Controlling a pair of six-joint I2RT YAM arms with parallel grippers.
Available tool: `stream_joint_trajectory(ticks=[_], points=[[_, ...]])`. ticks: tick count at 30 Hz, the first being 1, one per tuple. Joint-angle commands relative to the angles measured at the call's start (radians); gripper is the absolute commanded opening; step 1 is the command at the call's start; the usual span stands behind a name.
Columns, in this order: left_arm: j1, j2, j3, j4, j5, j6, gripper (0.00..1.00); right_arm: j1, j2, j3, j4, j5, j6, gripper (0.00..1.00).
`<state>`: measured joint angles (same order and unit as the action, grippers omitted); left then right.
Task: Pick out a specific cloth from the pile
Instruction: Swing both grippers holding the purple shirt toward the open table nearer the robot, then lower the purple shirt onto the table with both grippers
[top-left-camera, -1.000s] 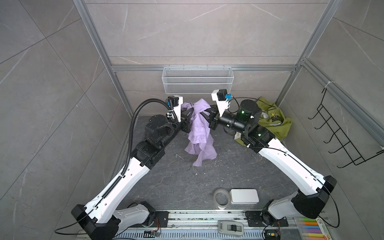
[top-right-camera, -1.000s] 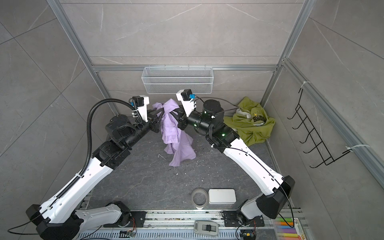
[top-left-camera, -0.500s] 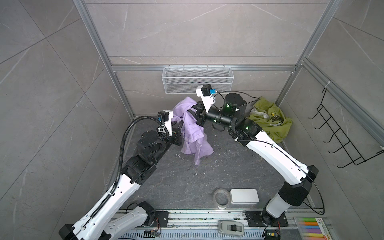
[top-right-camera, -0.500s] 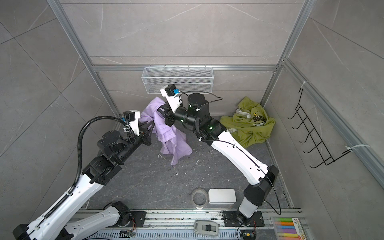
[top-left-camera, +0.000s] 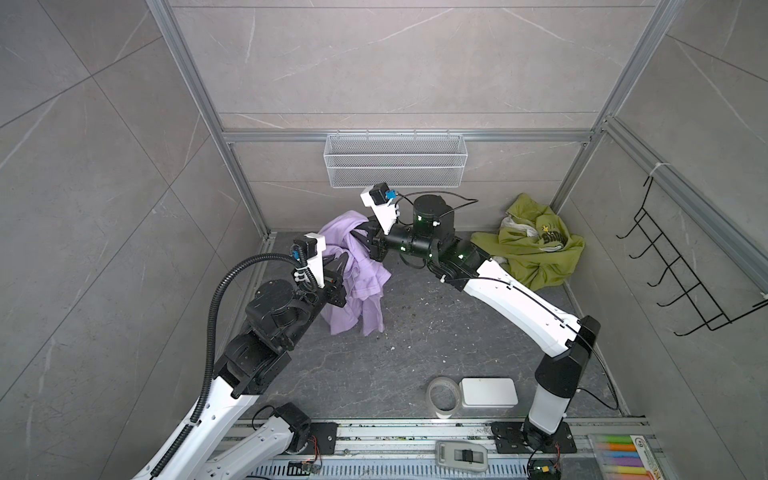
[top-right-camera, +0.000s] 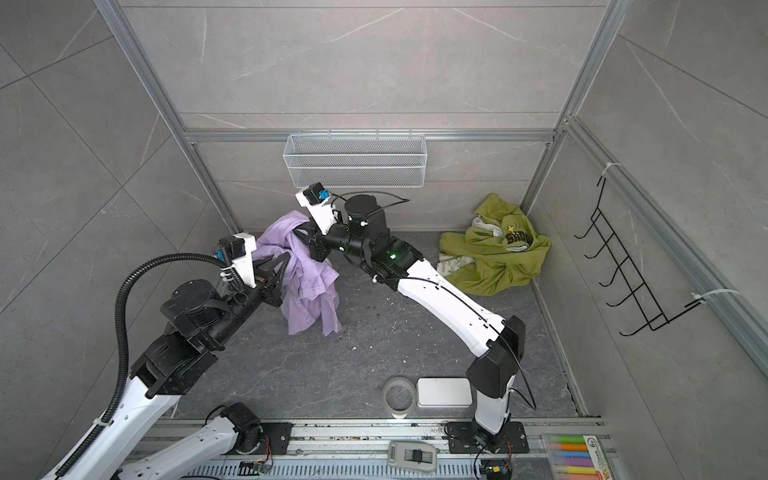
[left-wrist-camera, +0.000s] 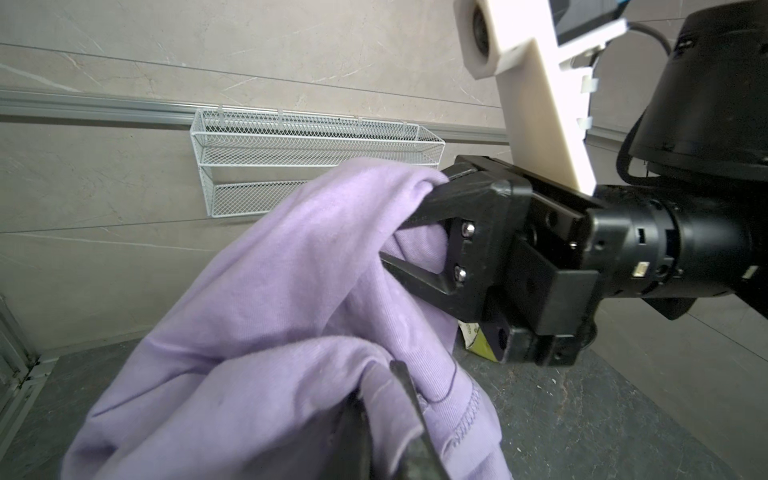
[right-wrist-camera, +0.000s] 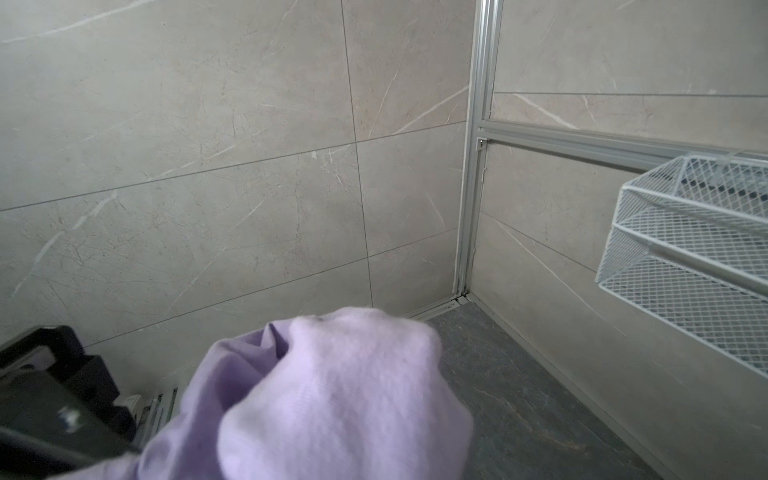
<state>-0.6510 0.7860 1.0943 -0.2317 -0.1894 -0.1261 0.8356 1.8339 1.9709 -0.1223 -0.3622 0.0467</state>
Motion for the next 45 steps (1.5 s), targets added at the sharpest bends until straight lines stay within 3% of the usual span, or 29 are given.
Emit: stream_joint_trajectory(ticks=[1, 11, 27, 45], points=[[0.000, -0.027, -0.031, -0.018, -0.031, 0.017, 0.00, 0.007, 0.012, -0.017, 0.075, -0.009, 0.043, 0.00], [-0.001, -0.051, -0.168, -0.029, -0.024, -0.064, 0.00, -0.002, -0.007, -0.218, 0.125, -0.003, 0.038, 0.00], [0.000, -0.045, -0.368, 0.014, -0.027, -0.180, 0.00, -0.067, -0.141, -0.611, 0.243, 0.054, 0.129, 0.00], [0.000, 0.052, -0.525, 0.035, -0.024, -0.357, 0.00, -0.080, -0.130, -0.845, 0.328, 0.060, 0.202, 0.00]])
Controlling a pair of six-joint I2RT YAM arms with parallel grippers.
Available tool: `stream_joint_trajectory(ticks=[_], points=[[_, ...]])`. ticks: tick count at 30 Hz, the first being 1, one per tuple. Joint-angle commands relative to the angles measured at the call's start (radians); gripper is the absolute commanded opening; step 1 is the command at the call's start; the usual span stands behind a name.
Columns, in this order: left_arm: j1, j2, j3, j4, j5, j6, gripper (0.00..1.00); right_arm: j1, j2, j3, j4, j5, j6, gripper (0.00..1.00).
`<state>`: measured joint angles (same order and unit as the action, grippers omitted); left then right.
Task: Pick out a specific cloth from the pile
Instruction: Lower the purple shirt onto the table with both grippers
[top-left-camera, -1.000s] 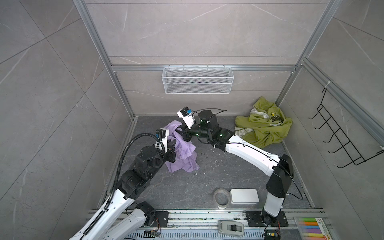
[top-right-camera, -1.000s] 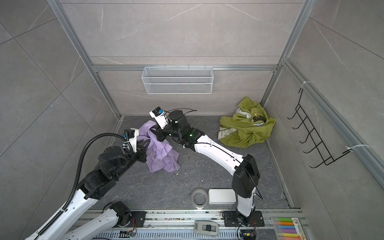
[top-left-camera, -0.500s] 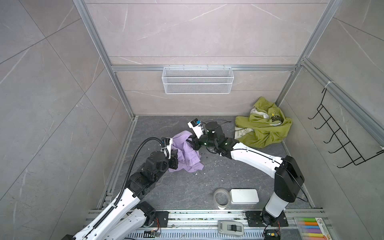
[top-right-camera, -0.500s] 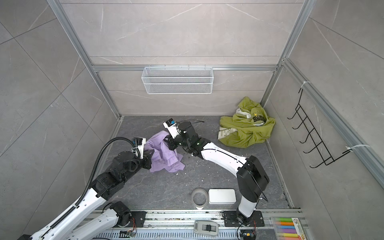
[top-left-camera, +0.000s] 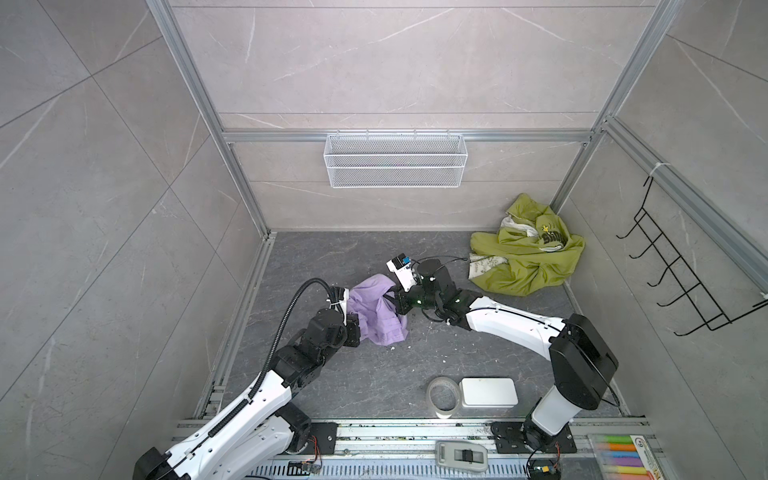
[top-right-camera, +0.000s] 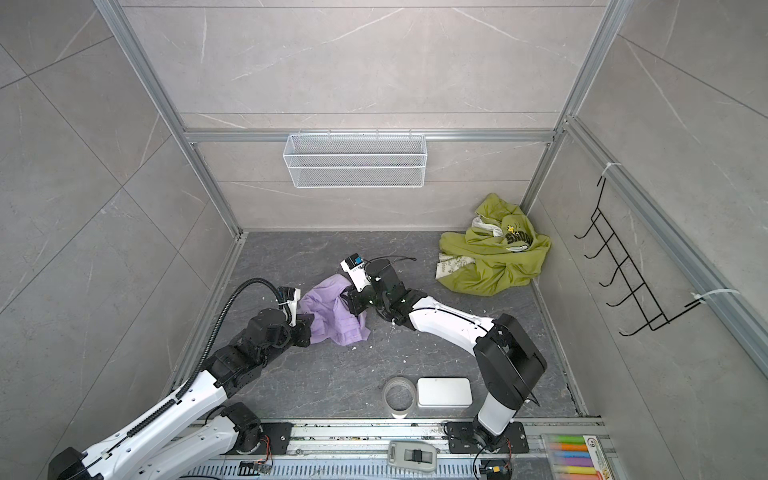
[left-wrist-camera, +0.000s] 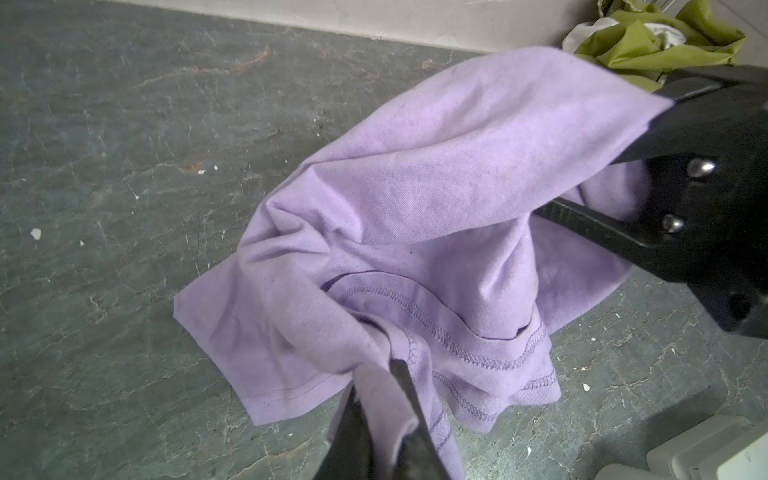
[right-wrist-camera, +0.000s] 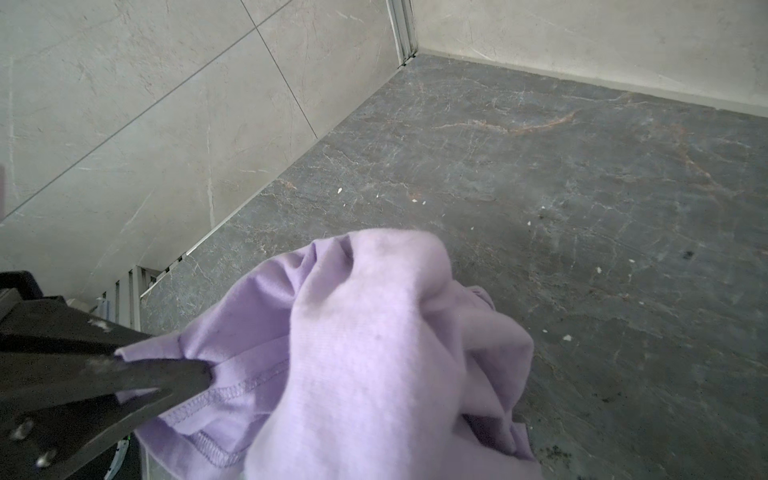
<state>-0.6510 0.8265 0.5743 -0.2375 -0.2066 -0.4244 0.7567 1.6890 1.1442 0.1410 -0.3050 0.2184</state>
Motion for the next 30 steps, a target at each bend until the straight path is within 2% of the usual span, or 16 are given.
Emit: stream_joint_trajectory(ticks=[1, 20, 23, 26, 27, 30], points=[[0.001, 0.020, -0.009, 0.040, -0.007, -0.071, 0.00, -0.001, 0.022, -0.023, 0.070, 0.003, 0.031, 0.00], [0.007, 0.125, -0.149, 0.141, -0.011, -0.159, 0.00, -0.042, 0.210, -0.173, 0.269, 0.042, 0.062, 0.02], [0.009, 0.115, -0.177, 0.145, -0.020, -0.163, 0.00, -0.044, 0.228, -0.186, 0.282, 0.047, 0.053, 0.09], [0.009, 0.096, -0.190, 0.127, -0.020, -0.152, 0.00, -0.044, 0.214, -0.202, 0.285, 0.048, 0.044, 0.26], [0.010, 0.088, -0.189, 0.119, -0.022, -0.149, 0.03, -0.043, 0.204, -0.208, 0.285, 0.051, 0.043, 0.31], [0.010, 0.051, -0.173, 0.074, -0.027, -0.131, 0.29, -0.043, 0.154, -0.227, 0.277, 0.063, 0.043, 0.50]])
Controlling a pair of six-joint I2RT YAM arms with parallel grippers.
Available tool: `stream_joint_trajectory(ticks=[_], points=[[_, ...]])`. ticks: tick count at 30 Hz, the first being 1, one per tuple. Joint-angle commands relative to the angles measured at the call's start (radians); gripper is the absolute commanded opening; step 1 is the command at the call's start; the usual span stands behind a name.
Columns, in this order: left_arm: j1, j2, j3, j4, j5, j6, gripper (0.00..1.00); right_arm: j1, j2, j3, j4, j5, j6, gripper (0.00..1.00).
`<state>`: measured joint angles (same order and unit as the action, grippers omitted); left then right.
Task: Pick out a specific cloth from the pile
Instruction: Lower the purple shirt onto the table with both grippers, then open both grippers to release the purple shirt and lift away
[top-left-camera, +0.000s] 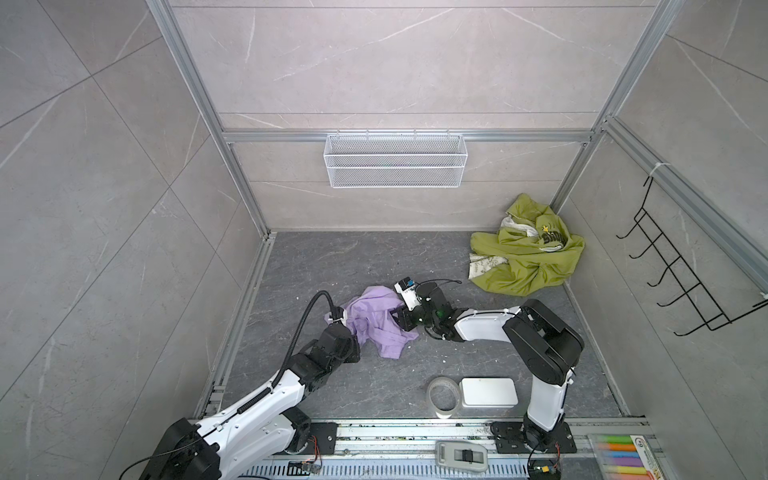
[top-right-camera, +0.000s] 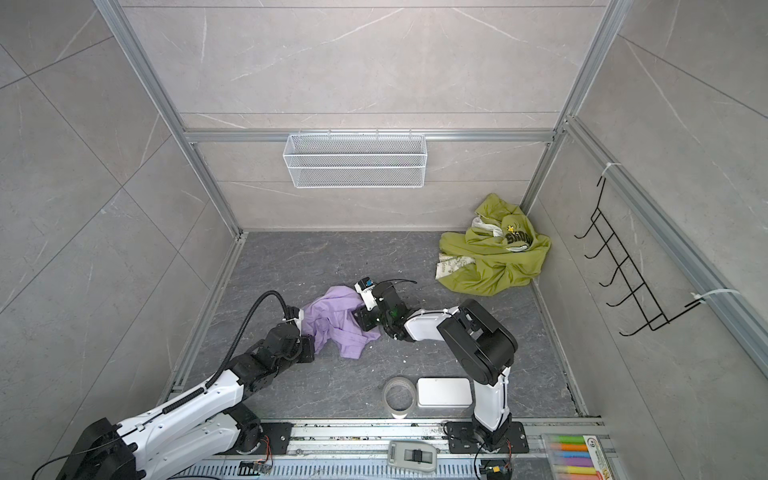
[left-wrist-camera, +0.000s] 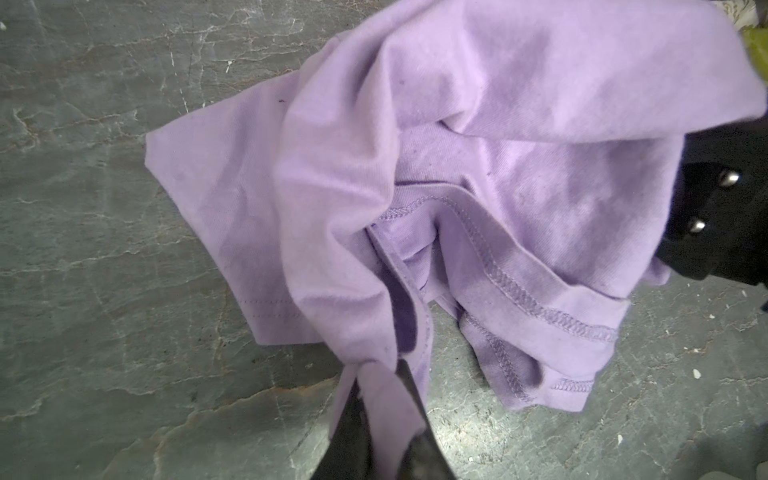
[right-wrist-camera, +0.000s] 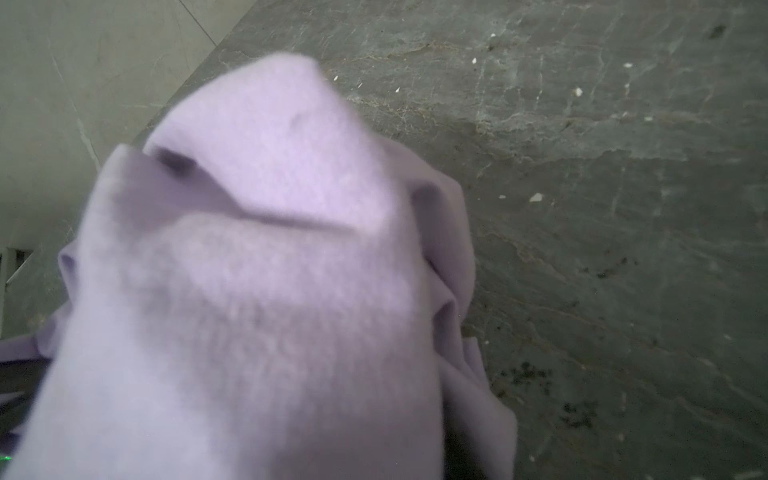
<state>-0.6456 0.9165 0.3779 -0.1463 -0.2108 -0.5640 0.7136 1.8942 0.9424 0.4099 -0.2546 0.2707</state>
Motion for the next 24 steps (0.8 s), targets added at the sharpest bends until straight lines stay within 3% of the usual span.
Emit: stream_joint_trajectory(ticks=[1, 4, 9, 12, 14, 18, 22, 24], points=[[0.005, -0.056, 0.031, -0.034, -0.027, 0.015, 0.38, -0.001, -0.074, -0.030, 0.001, 0.017, -0.011, 0.55], [0.004, -0.102, 0.059, -0.091, -0.038, 0.031, 0.64, 0.000, -0.141, -0.049, -0.027, 0.040, -0.025, 0.74], [0.005, -0.170, 0.130, -0.192, -0.076, 0.068, 1.00, -0.001, -0.291, -0.083, -0.095, 0.119, -0.069, 0.80], [0.006, -0.194, 0.180, -0.213, -0.112, 0.110, 1.00, -0.003, -0.403, -0.107, -0.135, 0.186, -0.106, 0.85], [0.009, -0.186, 0.228, -0.232, -0.137, 0.147, 1.00, -0.008, -0.476, -0.135, -0.148, 0.237, -0.132, 1.00], [0.056, -0.167, 0.258, -0.217, -0.147, 0.201, 0.99, -0.036, -0.592, -0.219, -0.120, 0.330, -0.169, 1.00], [0.213, -0.155, 0.229, -0.168, -0.114, 0.206, 0.99, -0.076, -0.702, -0.347, -0.051, 0.492, -0.258, 1.00], [0.260, -0.114, 0.221, -0.151, -0.204, 0.217, 0.99, -0.094, -0.732, -0.422, 0.002, 0.574, -0.340, 1.00]])
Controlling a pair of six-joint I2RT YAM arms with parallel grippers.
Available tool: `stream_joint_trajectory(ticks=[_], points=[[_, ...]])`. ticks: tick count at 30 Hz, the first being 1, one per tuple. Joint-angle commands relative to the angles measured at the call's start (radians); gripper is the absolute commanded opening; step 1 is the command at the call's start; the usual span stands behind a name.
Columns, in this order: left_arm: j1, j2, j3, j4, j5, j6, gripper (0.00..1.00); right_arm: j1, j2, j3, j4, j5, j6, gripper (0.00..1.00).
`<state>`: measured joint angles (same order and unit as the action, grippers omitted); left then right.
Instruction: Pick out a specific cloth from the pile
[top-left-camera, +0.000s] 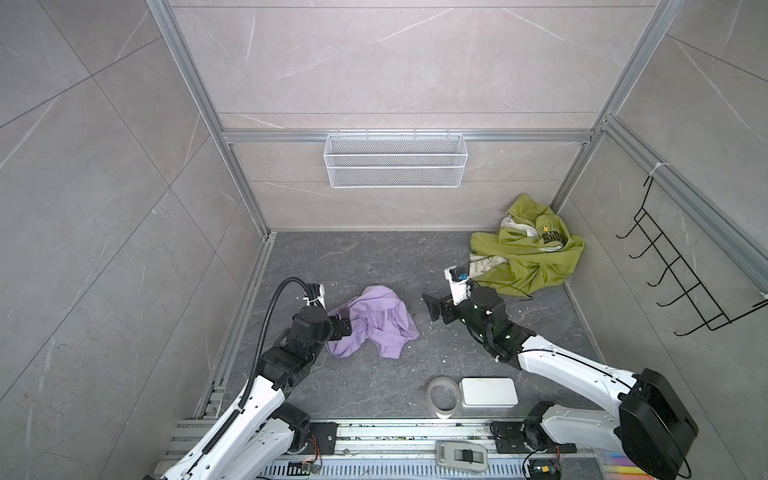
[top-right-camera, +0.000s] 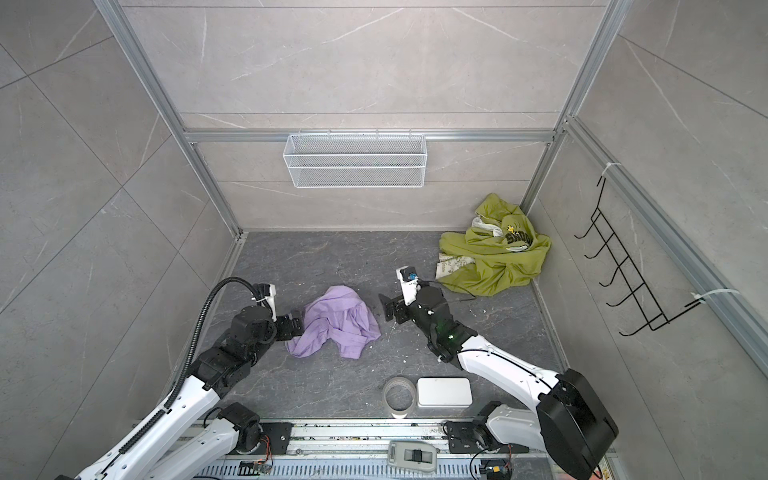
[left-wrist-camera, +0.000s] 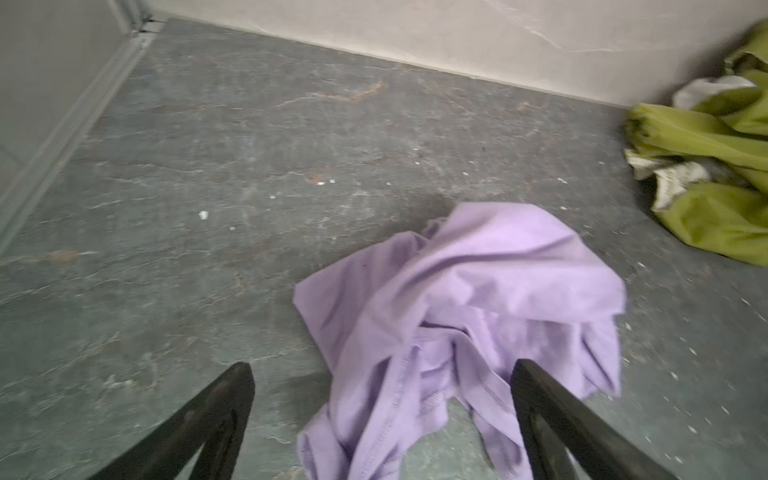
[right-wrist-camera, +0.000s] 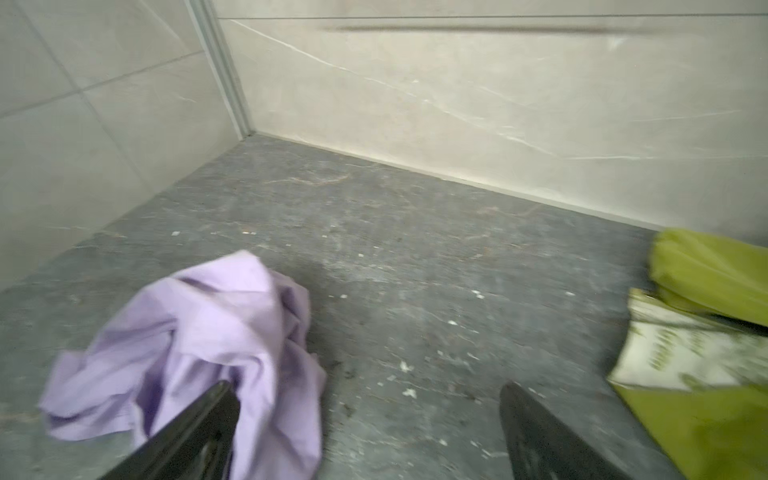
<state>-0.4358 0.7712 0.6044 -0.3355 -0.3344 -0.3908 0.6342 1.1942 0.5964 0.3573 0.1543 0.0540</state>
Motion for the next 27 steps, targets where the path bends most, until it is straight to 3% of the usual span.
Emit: stream_joint_trajectory(ticks=[1, 5, 8, 12, 13, 18, 21, 24, 27], points=[[0.061, 0.073, 0.006, 0.032, -0.132, 0.061, 0.99, -0.035, -0.040, -0.106, 0.077, 0.195, -0.148, 1.00], [0.110, 0.186, -0.094, 0.269, -0.240, 0.261, 0.97, -0.112, -0.030, -0.181, 0.135, 0.257, -0.181, 1.00], [0.225, 0.240, -0.163, 0.458, -0.146, 0.375, 0.94, -0.158, 0.021, -0.218, 0.226, 0.285, -0.188, 1.00], [0.292, 0.324, -0.208, 0.657, -0.051, 0.475, 0.92, -0.210, 0.125, -0.289, 0.424, 0.306, -0.187, 1.00], [0.302, 0.351, -0.214, 0.694, -0.040, 0.482, 0.92, -0.225, 0.166, -0.303, 0.523, 0.307, -0.204, 1.00], [0.394, 0.438, -0.243, 0.824, 0.146, 0.448, 0.89, -0.279, 0.280, -0.311, 0.693, 0.297, -0.237, 1.00], [0.413, 0.510, -0.236, 0.911, 0.169, 0.444, 0.87, -0.355, 0.241, -0.300, 0.597, 0.226, -0.153, 1.00], [0.417, 0.584, -0.205, 0.982, 0.190, 0.430, 0.85, -0.460, 0.265, -0.340, 0.690, 0.140, -0.063, 1.00], [0.426, 0.673, -0.199, 1.061, 0.184, 0.413, 0.83, -0.493, 0.336, -0.336, 0.750, 0.114, -0.040, 1.00]])
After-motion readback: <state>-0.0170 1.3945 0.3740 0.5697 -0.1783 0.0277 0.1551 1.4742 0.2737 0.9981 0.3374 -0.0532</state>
